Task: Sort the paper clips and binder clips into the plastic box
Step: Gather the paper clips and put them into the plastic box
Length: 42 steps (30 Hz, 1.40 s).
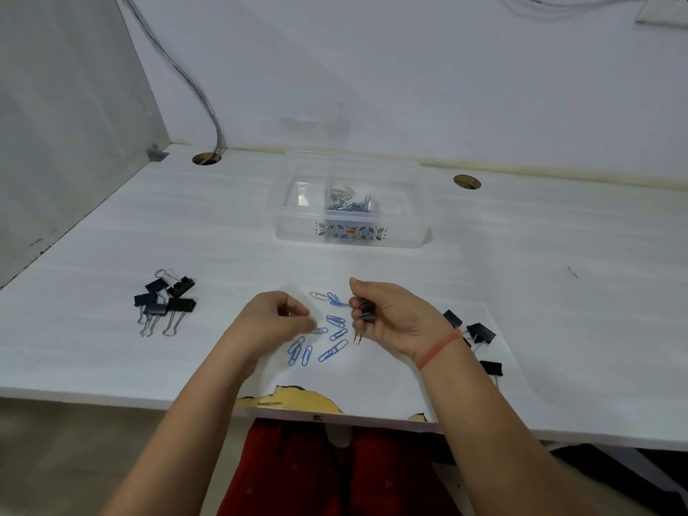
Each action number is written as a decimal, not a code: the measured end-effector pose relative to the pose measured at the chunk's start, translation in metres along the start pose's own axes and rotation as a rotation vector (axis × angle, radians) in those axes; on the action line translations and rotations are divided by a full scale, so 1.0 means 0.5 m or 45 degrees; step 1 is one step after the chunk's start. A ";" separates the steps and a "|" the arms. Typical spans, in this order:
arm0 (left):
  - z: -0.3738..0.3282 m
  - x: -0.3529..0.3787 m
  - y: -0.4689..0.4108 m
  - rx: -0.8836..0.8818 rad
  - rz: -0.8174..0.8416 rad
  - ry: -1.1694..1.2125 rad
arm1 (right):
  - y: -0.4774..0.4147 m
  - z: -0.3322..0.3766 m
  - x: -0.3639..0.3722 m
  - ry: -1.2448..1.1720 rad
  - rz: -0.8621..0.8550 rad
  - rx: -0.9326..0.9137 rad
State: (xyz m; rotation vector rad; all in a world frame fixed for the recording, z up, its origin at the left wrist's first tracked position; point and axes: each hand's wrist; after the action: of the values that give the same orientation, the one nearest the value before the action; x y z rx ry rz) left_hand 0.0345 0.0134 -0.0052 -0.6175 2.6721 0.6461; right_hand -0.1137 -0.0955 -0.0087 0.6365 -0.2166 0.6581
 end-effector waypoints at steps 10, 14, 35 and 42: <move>-0.004 0.013 0.020 0.199 -0.028 -0.835 | 0.012 -0.012 0.021 1.748 -0.045 -0.263; -0.017 0.013 0.011 0.238 -0.010 -0.784 | -0.002 -0.022 0.034 1.821 -0.084 -0.407; -0.037 0.028 -0.031 0.205 -0.025 -0.988 | -0.006 -0.038 0.013 1.631 -0.186 -0.520; -0.017 0.013 -0.039 0.163 -0.137 -0.628 | 0.006 -0.008 0.013 0.376 -0.034 -0.125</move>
State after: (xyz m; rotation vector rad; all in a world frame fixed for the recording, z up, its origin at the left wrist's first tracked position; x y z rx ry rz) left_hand 0.0368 -0.0088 -0.0074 -0.4872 2.1855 0.5129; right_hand -0.1108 -0.0879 -0.0077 0.4411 0.0338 0.7029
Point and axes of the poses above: each hand's wrist, its own y-axis away from the middle knuckle, its own x-axis out of the palm, z = x × y
